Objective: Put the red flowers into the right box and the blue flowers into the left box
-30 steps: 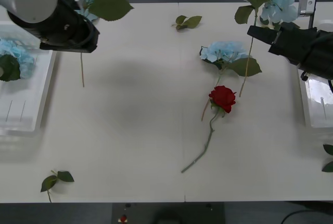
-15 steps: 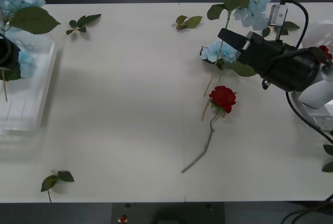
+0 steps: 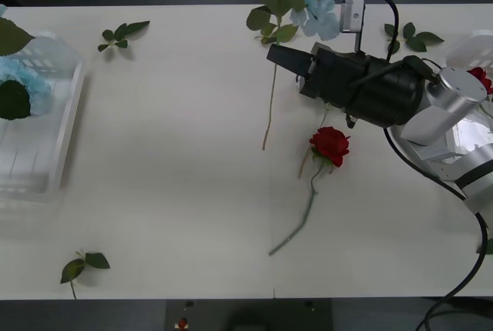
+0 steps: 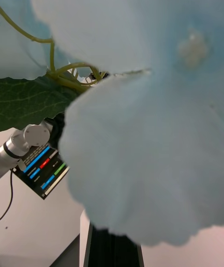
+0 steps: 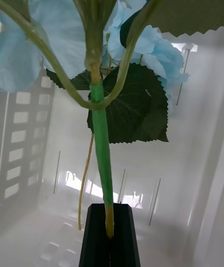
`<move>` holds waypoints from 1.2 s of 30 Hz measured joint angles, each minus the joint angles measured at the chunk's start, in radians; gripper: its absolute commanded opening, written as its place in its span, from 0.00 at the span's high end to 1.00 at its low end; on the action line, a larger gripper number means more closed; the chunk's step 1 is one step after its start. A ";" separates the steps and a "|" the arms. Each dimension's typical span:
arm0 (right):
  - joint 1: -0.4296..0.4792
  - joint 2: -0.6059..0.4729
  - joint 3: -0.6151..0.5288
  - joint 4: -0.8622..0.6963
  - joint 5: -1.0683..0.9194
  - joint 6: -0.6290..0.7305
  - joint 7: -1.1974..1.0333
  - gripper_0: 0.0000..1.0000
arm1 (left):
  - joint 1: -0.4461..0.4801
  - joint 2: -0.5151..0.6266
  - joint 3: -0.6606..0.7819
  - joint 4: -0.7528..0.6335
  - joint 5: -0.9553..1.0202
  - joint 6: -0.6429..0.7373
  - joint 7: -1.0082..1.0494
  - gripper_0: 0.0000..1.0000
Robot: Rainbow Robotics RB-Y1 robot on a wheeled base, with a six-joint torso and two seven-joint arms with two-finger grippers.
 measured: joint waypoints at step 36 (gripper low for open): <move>-0.048 0.101 0.134 0.000 0.000 -0.067 0.000 1.00 | -0.002 0.000 -0.163 0.084 0.027 -0.159 -0.031 0.00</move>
